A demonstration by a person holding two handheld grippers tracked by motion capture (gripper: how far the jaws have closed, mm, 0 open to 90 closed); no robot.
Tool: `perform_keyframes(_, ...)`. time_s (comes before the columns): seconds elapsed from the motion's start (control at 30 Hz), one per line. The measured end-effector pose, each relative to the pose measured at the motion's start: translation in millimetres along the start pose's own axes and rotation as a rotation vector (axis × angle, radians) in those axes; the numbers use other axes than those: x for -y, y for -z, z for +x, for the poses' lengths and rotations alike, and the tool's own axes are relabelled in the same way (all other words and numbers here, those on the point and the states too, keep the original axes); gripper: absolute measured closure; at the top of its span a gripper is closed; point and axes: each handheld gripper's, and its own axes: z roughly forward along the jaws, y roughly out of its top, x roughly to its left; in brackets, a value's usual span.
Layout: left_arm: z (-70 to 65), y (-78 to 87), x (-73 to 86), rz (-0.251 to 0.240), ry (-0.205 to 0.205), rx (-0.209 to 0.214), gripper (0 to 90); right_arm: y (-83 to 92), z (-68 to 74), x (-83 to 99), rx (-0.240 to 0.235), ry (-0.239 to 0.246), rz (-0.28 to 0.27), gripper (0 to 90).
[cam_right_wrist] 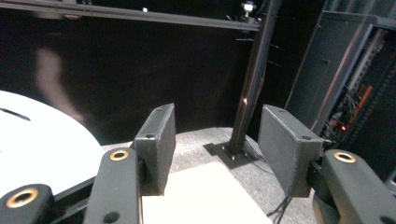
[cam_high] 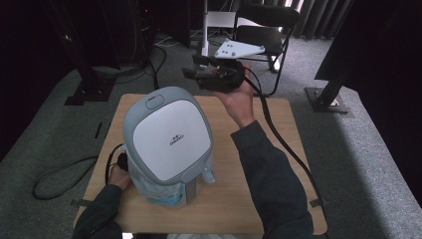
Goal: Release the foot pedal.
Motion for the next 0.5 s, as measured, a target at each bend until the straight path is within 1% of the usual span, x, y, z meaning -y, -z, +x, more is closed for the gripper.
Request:
perform_keyframes(0.07, 0.0, 0.0, 0.0, 0.000, 0.000, 0.000, 90.0, 0.0, -3.6, 5.2, 0.014, -0.008, 0.013, 44.8)
perform_keyframes(0.1, 0.0, 0.0, 0.0, 0.000, 0.000, 0.000, 90.0, -0.4, -4.8, 7.5, 0.021, -0.005, 0.018, 45.0)
perform_keyframes(0.17, 0.0, 0.0, 0.0, 0.000, 0.000, 0.000, 90.0, -0.5, -6.0, 9.7, 0.026, -0.004, 0.018, 44.9)
perform_keyframes(0.2, 0.0, 0.0, 0.0, 0.000, 0.000, 0.000, 90.0, -0.3, -9.3, 14.1, 0.032, -0.016, 0.016, 44.9)
perform_keyframes(0.23, 0.0, 0.0, 0.0, 0.000, 0.000, 0.000, 90.0, -0.3, -9.3, 14.1, 0.032, -0.016, 0.016, 44.9)
perform_keyframes(0.27, 0.0, 0.0, 0.0, 0.000, 0.000, 0.000, 90.0, -0.6, -12.8, 18.5, 0.033, -0.030, 0.025, 44.5)
perform_keyframes(0.47, -0.4, 0.0, 0.0, 0.000, -0.004, -0.003, 90.0, -2.6, -17.1, 28.1, 0.039, -0.040, 0.040, 44.4)
perform_keyframes(0.5, -0.6, -0.1, 0.0, -0.001, -0.003, -0.004, 90.0, -2.0, -19.9, 37.2, 0.048, -0.053, 0.048, 44.3)
